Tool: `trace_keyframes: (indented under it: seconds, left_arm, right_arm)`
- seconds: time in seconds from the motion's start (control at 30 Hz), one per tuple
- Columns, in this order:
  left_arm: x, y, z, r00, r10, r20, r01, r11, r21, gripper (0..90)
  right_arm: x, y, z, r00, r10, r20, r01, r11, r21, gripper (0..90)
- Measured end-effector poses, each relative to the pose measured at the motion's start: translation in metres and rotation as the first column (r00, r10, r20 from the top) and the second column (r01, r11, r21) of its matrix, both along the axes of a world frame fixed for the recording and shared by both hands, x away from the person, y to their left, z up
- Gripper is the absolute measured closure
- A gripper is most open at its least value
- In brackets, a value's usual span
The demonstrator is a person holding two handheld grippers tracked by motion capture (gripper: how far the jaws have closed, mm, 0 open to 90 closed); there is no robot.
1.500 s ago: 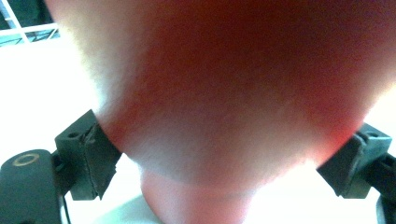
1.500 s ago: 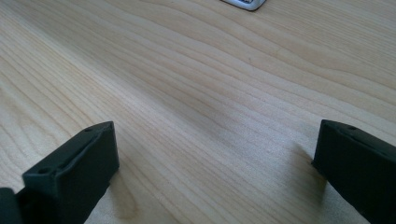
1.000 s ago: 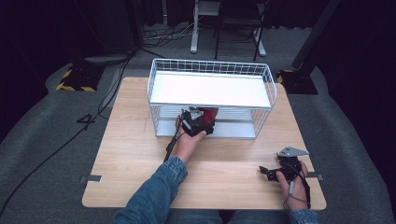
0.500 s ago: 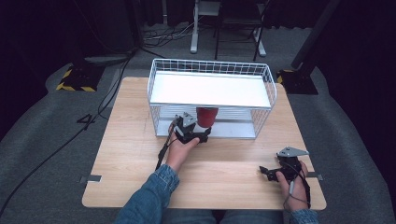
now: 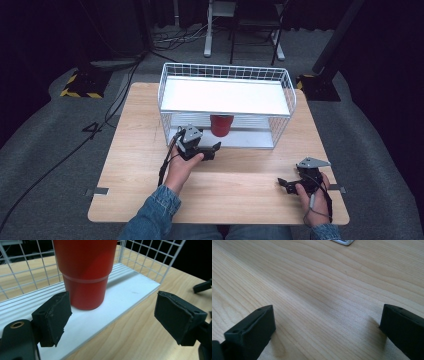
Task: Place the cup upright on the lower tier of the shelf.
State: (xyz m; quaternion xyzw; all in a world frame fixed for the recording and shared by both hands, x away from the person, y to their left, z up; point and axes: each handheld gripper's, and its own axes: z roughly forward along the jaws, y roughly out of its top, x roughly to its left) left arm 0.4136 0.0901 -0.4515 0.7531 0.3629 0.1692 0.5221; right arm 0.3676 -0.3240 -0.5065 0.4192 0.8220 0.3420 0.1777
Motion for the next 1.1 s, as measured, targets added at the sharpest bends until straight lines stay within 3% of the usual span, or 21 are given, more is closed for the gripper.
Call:
trace_keyframes:
  seconds: [0.17,0.67,0.87,1.1]
  left_arm:
    - [-0.016,0.020,0.008,0.9998,-0.005,0.021,0.005,1.0000,0.003,14.7]
    - [-0.044,0.067,0.024,0.9982,-0.051,0.031,0.051,0.9986,0.017,14.7]
    - [-0.057,0.090,0.026,0.9958,-0.090,0.020,0.089,0.9948,0.050,14.7]
    - [-0.070,0.114,0.024,0.9962,-0.087,-0.003,0.087,0.9945,0.057,14.7]
  right_arm:
    - [0.000,0.000,0.000,1.0000,0.000,0.000,0.000,1.000,0.000,0.3]
    - [0.002,0.004,0.000,1.0000,0.008,0.002,-0.008,1.000,-0.002,0.2]
    - [0.002,0.004,0.000,1.0000,0.009,0.002,-0.009,1.000,-0.001,0.2]
    - [0.002,0.004,0.000,1.0000,0.009,0.002,-0.009,1.000,-0.001,0.3]
